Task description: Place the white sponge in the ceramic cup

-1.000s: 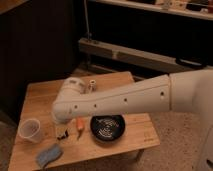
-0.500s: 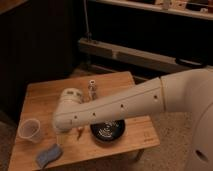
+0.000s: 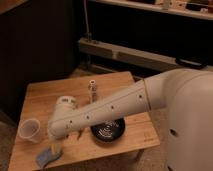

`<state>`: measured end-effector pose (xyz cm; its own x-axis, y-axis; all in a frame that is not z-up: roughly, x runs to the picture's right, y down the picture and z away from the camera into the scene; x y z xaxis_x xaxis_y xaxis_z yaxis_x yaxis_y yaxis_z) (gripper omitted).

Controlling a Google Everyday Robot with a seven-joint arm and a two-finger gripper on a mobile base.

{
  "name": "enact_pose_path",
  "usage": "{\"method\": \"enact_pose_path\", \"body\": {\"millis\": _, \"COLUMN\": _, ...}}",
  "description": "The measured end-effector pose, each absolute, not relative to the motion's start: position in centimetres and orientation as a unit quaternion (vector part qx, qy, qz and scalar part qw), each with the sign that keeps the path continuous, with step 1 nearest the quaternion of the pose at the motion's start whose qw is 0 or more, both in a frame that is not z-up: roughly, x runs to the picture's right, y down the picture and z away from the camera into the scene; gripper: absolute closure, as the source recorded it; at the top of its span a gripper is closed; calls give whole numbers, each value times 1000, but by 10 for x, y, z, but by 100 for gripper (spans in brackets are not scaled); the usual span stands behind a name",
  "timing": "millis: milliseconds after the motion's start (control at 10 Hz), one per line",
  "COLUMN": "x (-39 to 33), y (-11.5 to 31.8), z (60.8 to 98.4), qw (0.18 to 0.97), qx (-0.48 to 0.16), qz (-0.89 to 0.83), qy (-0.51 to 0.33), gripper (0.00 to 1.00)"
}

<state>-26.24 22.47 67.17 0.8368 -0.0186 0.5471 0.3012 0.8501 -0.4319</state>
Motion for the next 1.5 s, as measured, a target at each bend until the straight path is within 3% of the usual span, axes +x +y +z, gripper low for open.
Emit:
{"method": "enact_pose_path", "body": {"millis": 900, "x": -308, "y": 289, "z": 667, "qw": 891, "qx": -308, "qz": -130, "qy": -308, "gripper": 20}}
{"method": "enact_pose_path", "body": {"millis": 1500, "x": -317, "y": 328, "z": 693, "qw": 883, "qx": -324, "qz": -129, "qy": -313, "gripper": 20}}
